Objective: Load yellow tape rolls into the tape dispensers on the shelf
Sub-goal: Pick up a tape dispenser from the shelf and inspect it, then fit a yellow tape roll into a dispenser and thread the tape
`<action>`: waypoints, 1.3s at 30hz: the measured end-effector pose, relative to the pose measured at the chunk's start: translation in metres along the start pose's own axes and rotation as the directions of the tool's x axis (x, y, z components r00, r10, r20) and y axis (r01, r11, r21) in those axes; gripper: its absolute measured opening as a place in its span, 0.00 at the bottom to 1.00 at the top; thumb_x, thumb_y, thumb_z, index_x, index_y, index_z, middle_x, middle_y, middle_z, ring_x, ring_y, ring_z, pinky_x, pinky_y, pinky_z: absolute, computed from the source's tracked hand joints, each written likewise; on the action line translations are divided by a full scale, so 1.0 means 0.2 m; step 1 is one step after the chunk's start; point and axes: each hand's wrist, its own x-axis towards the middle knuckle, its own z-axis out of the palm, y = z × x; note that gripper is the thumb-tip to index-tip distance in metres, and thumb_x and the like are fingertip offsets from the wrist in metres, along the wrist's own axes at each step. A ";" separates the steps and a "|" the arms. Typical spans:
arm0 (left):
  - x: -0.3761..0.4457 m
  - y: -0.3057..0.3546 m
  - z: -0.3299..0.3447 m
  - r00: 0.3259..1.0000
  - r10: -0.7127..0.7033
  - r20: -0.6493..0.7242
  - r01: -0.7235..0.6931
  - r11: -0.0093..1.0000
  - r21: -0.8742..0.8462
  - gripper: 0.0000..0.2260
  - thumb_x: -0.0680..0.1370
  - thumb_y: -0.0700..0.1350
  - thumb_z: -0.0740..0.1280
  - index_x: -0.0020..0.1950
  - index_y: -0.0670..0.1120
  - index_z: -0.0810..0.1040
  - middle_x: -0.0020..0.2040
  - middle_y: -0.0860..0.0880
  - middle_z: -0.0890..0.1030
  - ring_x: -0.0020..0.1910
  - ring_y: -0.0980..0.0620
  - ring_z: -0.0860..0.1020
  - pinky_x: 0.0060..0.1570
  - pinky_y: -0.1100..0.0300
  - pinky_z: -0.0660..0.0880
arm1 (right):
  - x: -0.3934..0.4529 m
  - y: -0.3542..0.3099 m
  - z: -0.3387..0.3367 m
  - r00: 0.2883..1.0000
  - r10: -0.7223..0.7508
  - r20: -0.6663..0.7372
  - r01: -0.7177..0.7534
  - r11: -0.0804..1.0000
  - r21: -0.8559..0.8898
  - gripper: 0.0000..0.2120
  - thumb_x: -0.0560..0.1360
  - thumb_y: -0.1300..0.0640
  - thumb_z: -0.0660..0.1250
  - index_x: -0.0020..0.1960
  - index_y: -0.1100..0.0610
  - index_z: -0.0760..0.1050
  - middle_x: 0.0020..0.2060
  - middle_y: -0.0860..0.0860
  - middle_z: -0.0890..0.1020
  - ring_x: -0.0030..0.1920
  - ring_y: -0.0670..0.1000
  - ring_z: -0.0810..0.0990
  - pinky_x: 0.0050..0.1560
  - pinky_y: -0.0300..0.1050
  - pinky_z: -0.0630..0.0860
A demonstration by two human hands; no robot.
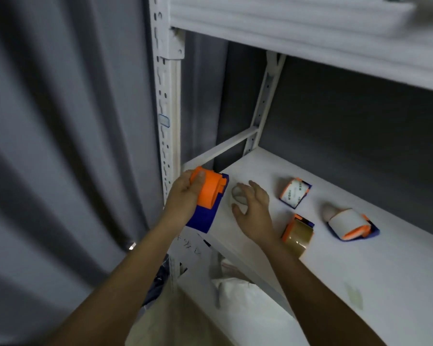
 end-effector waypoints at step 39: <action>-1.20 0.25 1.87 0.934 0.138 0.330 -0.201 0.965 0.166 0.09 0.80 0.54 0.57 0.50 0.52 0.73 0.43 0.51 0.76 0.44 0.50 0.75 0.45 0.57 0.71 | -1.43 0.92 -1.80 0.872 0.477 -0.110 -0.436 0.859 0.270 0.13 0.76 0.70 0.58 0.49 0.60 0.80 0.37 0.53 0.81 0.43 0.51 0.81 0.45 0.35 0.77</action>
